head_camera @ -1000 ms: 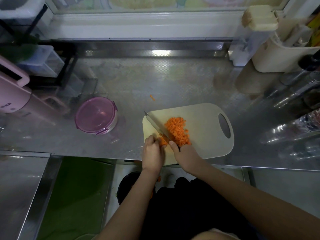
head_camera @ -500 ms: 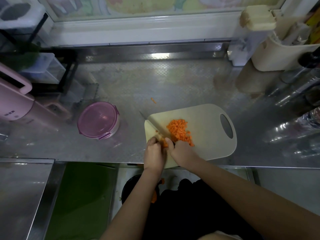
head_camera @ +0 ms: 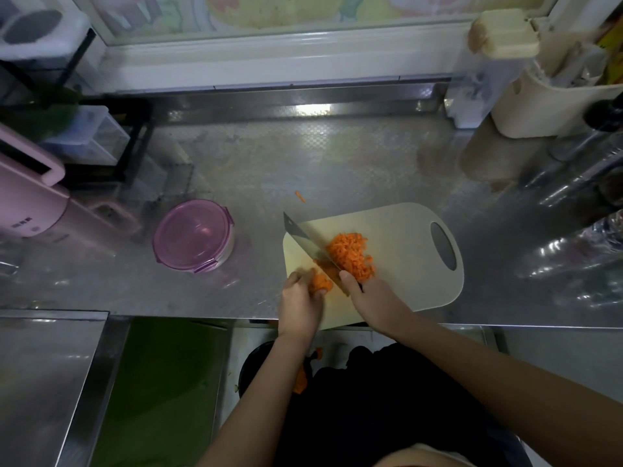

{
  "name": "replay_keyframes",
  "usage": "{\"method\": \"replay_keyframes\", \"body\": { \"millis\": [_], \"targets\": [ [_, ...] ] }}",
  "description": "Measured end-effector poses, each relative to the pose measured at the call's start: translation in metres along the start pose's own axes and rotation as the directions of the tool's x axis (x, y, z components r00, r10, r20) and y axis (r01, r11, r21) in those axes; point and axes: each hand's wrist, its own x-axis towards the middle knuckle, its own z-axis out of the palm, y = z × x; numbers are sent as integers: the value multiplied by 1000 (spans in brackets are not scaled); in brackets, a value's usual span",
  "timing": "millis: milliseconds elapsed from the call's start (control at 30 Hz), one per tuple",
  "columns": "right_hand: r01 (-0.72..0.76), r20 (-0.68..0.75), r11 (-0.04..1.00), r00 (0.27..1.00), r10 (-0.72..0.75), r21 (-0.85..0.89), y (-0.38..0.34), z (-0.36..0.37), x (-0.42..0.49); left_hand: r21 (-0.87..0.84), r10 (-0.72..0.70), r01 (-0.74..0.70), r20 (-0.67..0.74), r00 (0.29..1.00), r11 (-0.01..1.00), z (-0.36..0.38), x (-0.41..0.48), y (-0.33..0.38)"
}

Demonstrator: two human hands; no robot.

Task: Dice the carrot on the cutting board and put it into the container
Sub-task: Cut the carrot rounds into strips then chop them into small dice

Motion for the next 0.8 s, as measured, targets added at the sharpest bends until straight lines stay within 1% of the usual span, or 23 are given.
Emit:
{"method": "replay_keyframes", "body": {
  "millis": [133, 400, 467, 567, 667, 800],
  "targets": [
    [-50, 49, 998, 997, 52, -41, 8, 6, -1, -13, -29, 29, -5, 1000, 999, -1, 2, 1],
    [-78, 71, 991, 994, 86, -113, 3, 10, -2, -27, -81, 80, -2, 997, 996, 0, 8, 1],
    [-65, 65, 986, 995, 75, -152, -1, 12, -2, -30, -78, 78, -1, 997, 996, 0, 8, 0],
    [-59, 5, 977, 998, 62, -207, -7, 15, -1, -26, -75, 75, 3, 997, 997, 1, 10, -1],
    [-54, 9, 975, 998, 57, -215, -7, 18, -1, -15, -59, 59, 0, 998, 998, 2, 11, -3],
    [-7, 19, 974, 1000, 12, -227, -8, 24, -3, -8, -57, 57, -24, 998, 998, 3, 9, -3]
  ]
}}
